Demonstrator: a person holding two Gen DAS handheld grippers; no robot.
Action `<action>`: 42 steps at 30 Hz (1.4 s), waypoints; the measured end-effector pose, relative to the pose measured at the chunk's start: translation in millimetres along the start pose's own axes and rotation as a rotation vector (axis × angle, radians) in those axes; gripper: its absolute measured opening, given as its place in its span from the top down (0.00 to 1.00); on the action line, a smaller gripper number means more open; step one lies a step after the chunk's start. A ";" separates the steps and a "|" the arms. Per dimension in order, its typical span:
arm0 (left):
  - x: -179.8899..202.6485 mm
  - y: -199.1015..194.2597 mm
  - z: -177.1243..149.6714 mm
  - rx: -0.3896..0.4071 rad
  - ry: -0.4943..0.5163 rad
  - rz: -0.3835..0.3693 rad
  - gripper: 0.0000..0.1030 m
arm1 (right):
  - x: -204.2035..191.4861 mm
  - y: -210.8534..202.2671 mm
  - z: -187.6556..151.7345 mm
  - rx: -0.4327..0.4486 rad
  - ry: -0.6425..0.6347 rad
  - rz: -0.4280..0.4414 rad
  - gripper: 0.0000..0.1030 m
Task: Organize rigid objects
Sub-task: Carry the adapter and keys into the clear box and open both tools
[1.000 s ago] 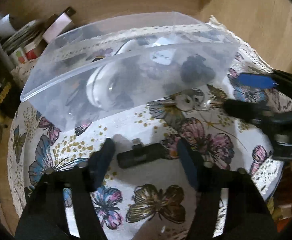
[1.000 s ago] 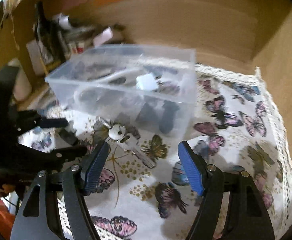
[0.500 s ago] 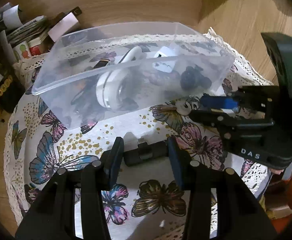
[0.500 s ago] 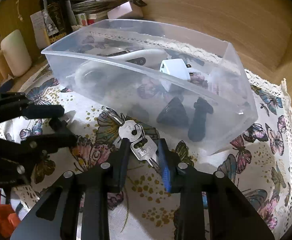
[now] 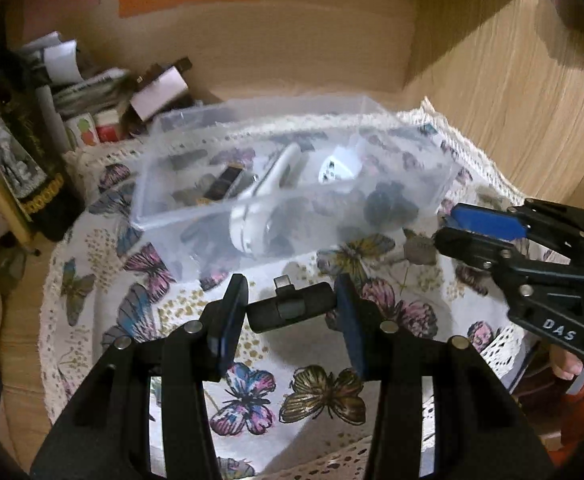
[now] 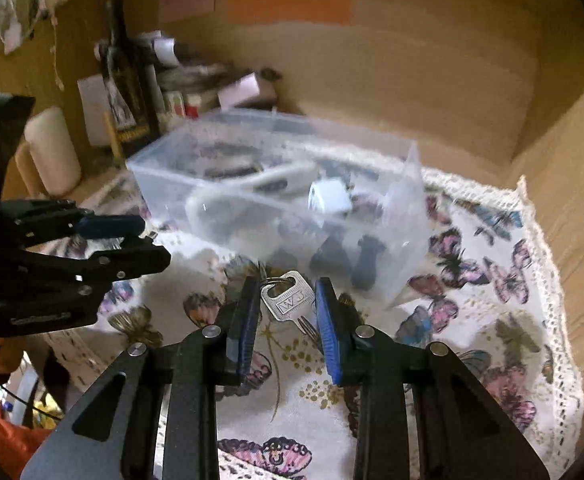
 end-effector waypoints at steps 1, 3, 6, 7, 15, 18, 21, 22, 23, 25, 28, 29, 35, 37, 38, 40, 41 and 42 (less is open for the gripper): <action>-2.0 -3.4 2.3 0.011 -0.008 0.001 0.57 | -0.8 -2.5 3.1 0.015 -0.001 0.000 0.75; -5.1 -8.7 6.9 0.030 -0.019 0.004 0.57 | -1.9 -7.4 9.8 0.040 -0.003 0.002 0.75; -8.8 -15.9 14.1 0.058 -0.030 0.014 0.57 | -1.9 -15.1 20.7 0.079 -0.004 0.002 0.75; -10.8 -18.4 17.4 0.069 -0.036 0.017 0.57 | -2.1 -18.5 24.4 0.094 -0.003 0.001 0.75; -20.5 -20.3 40.6 0.109 -0.052 0.047 0.57 | 1.4 -33.3 55.0 0.194 0.003 0.014 0.75; -21.2 -15.5 51.7 0.111 -0.055 0.048 0.57 | 3.6 -35.0 66.5 0.226 0.003 0.012 0.75; -19.0 -9.3 61.8 0.101 -0.052 0.033 0.57 | 9.3 -33.3 74.8 0.245 0.015 0.009 0.75; -17.4 -5.8 65.4 0.096 -0.047 0.029 0.57 | 12.7 -31.6 76.9 0.248 0.022 0.006 0.75; -15.7 -2.5 68.3 0.091 -0.042 0.029 0.57 | 15.8 -30.0 77.6 0.248 0.027 0.002 0.75; -11.2 4.5 74.1 0.081 -0.031 0.019 0.57 | 23.7 -24.2 79.2 0.241 0.045 0.001 0.75; -3.7 16.2 81.4 0.061 -0.021 -0.001 0.57 | 34.4 -12.4 77.8 0.214 0.071 -0.003 0.75; -1.5 20.3 83.0 0.055 -0.019 -0.009 0.57 | 37.8 -7.5 76.8 0.201 0.080 -0.001 0.75; 15.9 46.9 88.4 0.011 0.008 -0.029 0.57 | 53.5 25.7 68.7 0.109 0.123 0.005 0.75; 21.1 55.3 89.6 0.003 0.021 -0.024 0.57 | 56.3 35.0 66.0 0.083 0.129 0.003 0.75; 23.6 58.4 89.5 0.000 0.028 -0.023 0.57 | 57.6 38.0 64.7 0.073 0.131 0.005 0.75; 28.0 64.4 89.1 -0.006 0.038 -0.013 0.57 | 59.0 46.5 62.9 0.050 0.136 0.004 0.75; 29.5 66.8 88.7 -0.012 0.040 -0.016 0.57 | 59.1 49.8 62.2 0.042 0.136 0.000 0.75; 30.1 69.5 88.4 -0.021 0.040 -0.022 0.57 | 59.1 52.5 61.6 0.034 0.134 -0.002 0.75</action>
Point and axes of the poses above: each gripper's, at about its wrist camera, not at the fingertips, and y roughly the way its jaws point, x to its right, z to its top, the point moved 2 cm from there along y, roughly the way its jaws point, and after that the axes turned 15 degrees about z, right-handed, at the moved point
